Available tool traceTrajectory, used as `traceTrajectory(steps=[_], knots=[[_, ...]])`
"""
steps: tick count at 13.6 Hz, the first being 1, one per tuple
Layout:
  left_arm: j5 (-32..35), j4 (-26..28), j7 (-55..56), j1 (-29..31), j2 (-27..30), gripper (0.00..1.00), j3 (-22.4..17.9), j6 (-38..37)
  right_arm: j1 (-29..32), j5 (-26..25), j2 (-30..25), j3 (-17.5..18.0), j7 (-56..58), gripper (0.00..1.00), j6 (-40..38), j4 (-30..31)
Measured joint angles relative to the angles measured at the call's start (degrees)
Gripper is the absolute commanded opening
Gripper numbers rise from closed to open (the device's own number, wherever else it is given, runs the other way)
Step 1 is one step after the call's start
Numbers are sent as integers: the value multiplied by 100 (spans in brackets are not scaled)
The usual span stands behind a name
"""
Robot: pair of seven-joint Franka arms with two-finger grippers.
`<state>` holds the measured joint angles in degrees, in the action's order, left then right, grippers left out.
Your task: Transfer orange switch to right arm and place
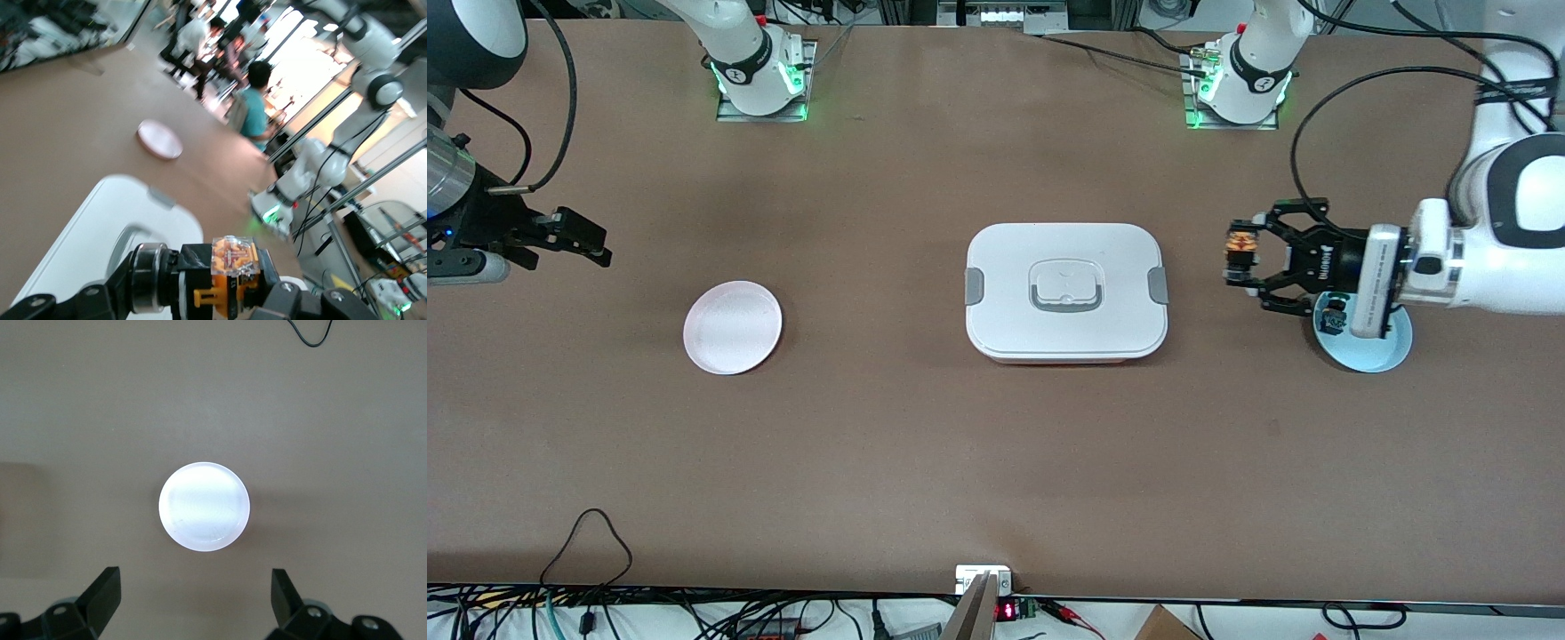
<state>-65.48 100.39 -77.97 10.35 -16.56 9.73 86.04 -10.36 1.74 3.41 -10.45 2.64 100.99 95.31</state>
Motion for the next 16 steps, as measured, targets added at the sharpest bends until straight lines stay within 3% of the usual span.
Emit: traceTrajectory(steps=[10,16], knots=[[-1745,93,-2339,-949,-337,0,8,295,111,3,-23,-7,10,100,147,-6],[-2438,110,-3297,-1390,-541,0,8,584,92,4,82,59,497,100,-429,2]])
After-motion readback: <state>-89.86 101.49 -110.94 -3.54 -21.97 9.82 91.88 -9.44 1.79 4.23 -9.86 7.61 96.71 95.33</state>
